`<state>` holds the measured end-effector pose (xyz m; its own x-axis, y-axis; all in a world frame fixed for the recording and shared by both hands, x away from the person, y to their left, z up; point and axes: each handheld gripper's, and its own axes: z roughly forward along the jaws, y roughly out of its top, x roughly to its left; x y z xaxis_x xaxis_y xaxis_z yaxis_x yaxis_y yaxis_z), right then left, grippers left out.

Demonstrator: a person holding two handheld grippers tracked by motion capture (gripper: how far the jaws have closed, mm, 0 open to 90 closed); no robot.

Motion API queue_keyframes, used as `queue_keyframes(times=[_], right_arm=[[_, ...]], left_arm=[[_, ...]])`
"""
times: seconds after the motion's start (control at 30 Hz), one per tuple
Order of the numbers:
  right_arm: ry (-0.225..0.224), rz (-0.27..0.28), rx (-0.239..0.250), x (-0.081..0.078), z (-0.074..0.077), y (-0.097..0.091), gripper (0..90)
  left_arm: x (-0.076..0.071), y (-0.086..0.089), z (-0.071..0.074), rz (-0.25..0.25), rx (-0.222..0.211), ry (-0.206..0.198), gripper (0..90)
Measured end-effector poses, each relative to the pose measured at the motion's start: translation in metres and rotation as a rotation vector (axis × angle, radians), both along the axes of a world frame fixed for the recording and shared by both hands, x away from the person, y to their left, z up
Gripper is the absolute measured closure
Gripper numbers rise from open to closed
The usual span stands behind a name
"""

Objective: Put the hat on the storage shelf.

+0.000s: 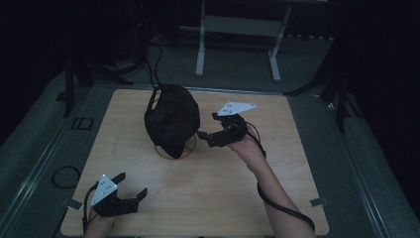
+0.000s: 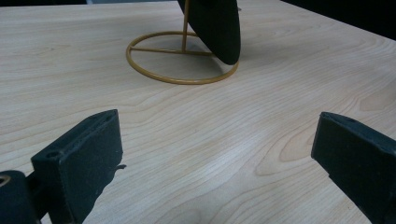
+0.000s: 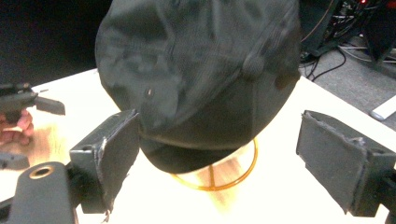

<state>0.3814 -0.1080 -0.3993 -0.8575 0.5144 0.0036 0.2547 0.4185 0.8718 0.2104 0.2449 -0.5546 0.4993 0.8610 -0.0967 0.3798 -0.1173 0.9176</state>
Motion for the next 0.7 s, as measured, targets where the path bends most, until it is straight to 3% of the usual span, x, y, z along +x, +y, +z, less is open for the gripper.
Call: queue_keyframes(times=[0.23,0.47,0.53,0.7], right_arm=[[0.021,0.018,-0.002,-0.008,-0.02,-0.007,13.1],[0.022,0.038,0.006,-0.021,-0.038,-0.013,13.2],[0.023,0.045,-0.017,-0.025,-0.05,-0.015,13.2],[0.039,0.048,-0.015,-0.032,-0.07,-0.019,13.2]], left_arm=[[-0.001,0.0,0.002,-0.009,-0.011,-0.015,2.6],[-0.001,0.0,0.001,-0.013,-0.009,-0.006,2.6],[-0.001,-0.001,0.001,-0.013,-0.009,-0.004,2.6],[-0.001,0.0,0.001,-0.009,-0.01,-0.007,2.6]])
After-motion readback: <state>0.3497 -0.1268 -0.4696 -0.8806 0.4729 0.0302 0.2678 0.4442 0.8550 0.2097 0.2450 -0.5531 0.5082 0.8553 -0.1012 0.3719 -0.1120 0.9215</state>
